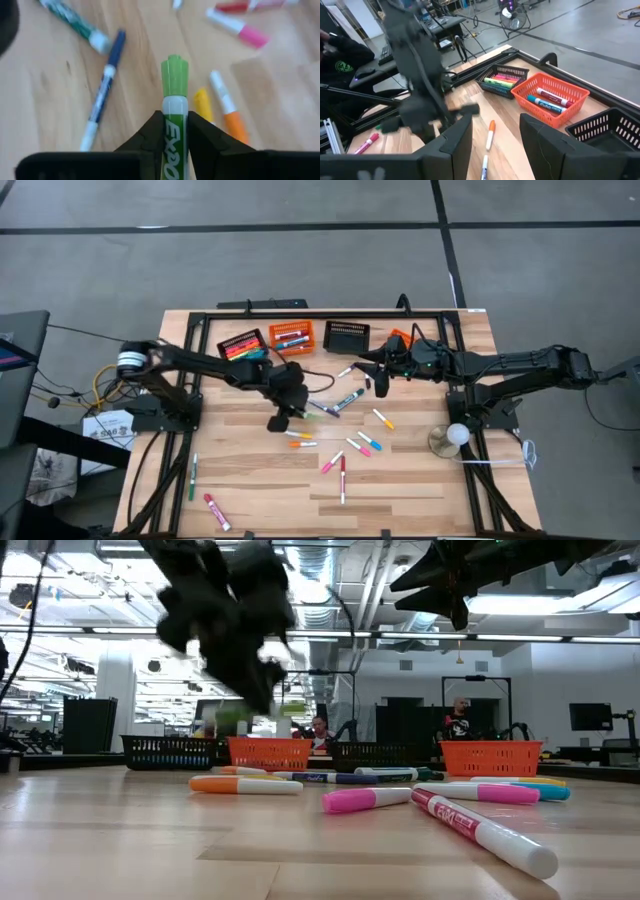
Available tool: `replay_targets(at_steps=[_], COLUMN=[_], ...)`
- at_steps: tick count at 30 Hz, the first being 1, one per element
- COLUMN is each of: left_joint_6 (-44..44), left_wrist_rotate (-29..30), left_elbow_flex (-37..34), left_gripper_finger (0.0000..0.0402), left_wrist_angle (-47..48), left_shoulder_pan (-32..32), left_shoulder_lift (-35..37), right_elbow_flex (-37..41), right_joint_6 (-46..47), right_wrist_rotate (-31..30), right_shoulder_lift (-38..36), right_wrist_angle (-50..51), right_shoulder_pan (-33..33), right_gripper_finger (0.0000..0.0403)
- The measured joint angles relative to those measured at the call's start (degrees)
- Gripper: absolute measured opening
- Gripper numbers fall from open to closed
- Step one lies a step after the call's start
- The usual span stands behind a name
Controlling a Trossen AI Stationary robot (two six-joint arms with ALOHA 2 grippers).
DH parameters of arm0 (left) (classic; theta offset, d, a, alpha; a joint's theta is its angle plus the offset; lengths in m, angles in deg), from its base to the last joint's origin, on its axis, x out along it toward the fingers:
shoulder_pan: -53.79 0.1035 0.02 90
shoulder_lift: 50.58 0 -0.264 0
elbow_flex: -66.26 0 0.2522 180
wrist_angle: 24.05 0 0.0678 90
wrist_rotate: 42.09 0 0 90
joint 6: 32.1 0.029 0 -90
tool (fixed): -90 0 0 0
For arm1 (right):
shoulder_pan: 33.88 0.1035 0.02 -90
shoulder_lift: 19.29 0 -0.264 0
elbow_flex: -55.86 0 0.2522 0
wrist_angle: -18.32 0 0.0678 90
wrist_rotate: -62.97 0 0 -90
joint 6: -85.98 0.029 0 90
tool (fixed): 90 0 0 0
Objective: Pick & Place Markers
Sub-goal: Put the light green marker pen into the left orange bin
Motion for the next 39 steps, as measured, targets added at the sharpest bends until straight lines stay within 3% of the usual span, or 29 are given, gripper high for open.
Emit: replay_targets(at_steps=[7, 11, 19, 27, 30, 34, 39], left_joint_6=[-3.98, -4.27, -8.88, -10.24, -10.38, -8.27, -4.20], left_wrist_rotate=[-1.25, -8.80, -30.06, -34.32, -30.25, -12.38, 3.53], left_elbow_flex=[0.09, 0.13, 0.13, 0.13, 0.13, 0.17, 0.20], left_gripper_finger=[0.0064, 0.0064, 0.0064, 0.0064, 0.0064, 0.0064, 0.0063], left_wrist_angle=[-0.37, -0.67, -5.46, -6.74, -6.75, -6.79, -6.75], left_shoulder_pan=[3.24, 6.60, 12.19, 13.23, 12.85, 11.02, 11.17], left_shoulder_lift=[12.52, 15.99, 17.07, 17.09, 17.11, 15.77, 10.16], right_elbow_flex=[0.00, 0.00, 0.00, -0.02, -0.02, -0.02, -0.04], right_joint_6=[0.00, 0.00, 0.00, 0.02, 0.02, 0.02, 0.02], right_wrist_rotate=[-0.02, 0.00, 0.28, 0.35, 0.36, 0.40, 0.48], right_shoulder_lift=[0.00, 0.00, 0.00, 0.00, 0.00, 0.00, 0.00], right_wrist_angle=[0.03, 0.05, 0.12, 0.17, 0.16, 0.16, 0.16], right_shoulder_pan=[0.00, 0.00, 0.00, 0.00, 0.00, 0.00, 0.00], right_gripper_finger=[0.0156, 0.0156, 0.0156, 0.0156, 0.0156, 0.0156, 0.0156])
